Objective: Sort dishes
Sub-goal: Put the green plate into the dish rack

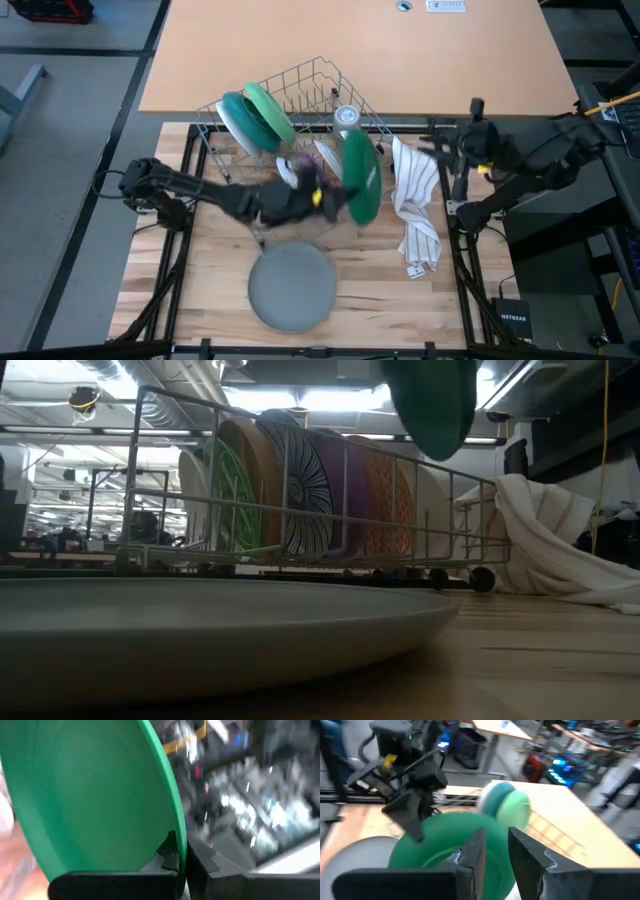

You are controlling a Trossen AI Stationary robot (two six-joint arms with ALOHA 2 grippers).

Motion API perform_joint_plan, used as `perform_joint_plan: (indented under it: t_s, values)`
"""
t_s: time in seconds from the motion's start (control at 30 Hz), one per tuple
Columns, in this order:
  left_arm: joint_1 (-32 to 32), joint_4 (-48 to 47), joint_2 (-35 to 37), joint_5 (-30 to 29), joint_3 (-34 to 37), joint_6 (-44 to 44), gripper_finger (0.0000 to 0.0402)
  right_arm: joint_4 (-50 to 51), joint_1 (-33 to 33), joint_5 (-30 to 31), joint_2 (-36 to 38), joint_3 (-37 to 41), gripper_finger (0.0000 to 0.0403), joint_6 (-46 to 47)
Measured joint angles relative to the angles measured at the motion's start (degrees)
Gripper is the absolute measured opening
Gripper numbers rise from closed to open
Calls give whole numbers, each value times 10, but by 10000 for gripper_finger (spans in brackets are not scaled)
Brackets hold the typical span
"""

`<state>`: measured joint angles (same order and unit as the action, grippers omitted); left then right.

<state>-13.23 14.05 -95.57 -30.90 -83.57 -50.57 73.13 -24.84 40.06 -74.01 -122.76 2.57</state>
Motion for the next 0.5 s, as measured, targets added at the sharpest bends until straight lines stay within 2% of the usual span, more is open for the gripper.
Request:
perform_joint_plan:
  t_s: [0.2,0.3,0.4,0.5]
  values:
    - [79,58,8,-2,0,-11,0,9,75,4,9,0,87,-53]
    - [124,65,19,-3,0,-1,0,7,120,-14,7,5,87,-90]
    - [178,67,28,-11,0,7,0,-10,179,-55,7,26,87,-118]
    - [229,66,35,-11,0,15,0,-41,248,-132,6,58,87,-141]
